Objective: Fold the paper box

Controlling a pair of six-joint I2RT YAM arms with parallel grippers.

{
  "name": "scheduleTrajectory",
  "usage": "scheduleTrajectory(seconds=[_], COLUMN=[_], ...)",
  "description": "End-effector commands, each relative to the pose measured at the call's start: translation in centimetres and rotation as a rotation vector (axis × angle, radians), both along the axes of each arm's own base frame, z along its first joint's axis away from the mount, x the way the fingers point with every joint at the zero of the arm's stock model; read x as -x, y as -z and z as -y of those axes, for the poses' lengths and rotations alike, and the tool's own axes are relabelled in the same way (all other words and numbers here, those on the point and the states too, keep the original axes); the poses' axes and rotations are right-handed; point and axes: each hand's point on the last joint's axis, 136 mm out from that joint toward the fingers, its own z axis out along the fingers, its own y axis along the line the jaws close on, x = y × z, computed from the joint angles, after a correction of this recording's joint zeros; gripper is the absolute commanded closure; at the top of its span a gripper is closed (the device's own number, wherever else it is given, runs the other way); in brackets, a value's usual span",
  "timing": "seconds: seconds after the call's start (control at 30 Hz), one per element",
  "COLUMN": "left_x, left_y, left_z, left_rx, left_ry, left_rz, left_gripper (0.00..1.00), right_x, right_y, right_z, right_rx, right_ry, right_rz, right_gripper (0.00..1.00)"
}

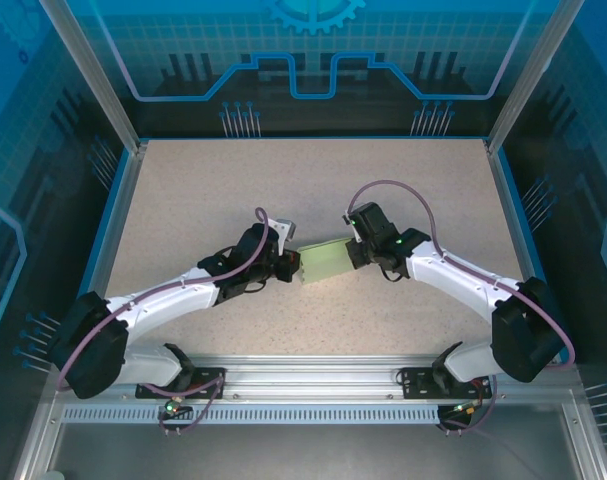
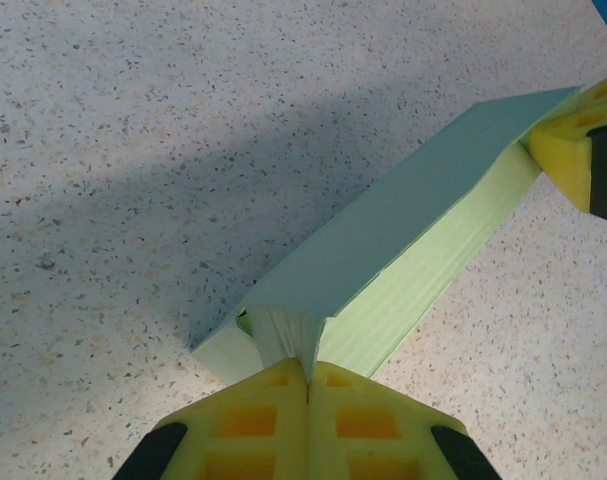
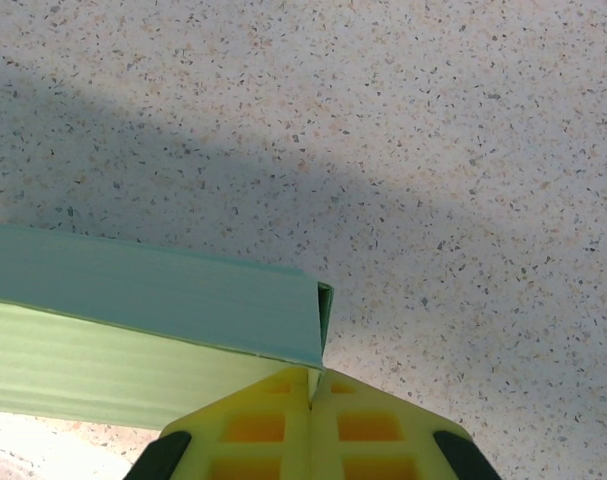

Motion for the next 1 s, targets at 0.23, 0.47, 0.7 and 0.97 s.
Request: scheduleTrajectory(seconds=[0.23,0.47,0.7,0.97], left_x=[-0.94,-1.08,-1.16,-1.23], left_y=[-3.0,-2.81,-2.2,-2.1], left_z=[2.2,2.53,2.65,2.83], left_rx=[0.159,0.201,0.205,0.217], left_ry=[-0.022,-0.043,-0.056,-0.07], left_rz=[0.033,0.013,-0.002,-0.004], left_gripper=[0.96,0.96,0.96,0.96], right_x=[1.4,1.54,1.64,1.73], right_y=[0.45,0.44,0.47,0.47], right_z=[-1.73,-1.94,-2.1,-2.36], right_rx=[-0.032,-0.03,-0.029,-0.03], right_ry=[-0.058,-0.063,-0.066,-0.067], right_rz=[-0.025,-0.025,-0.025,-0.024], right_gripper=[0.99,0.99,0.99,0.99])
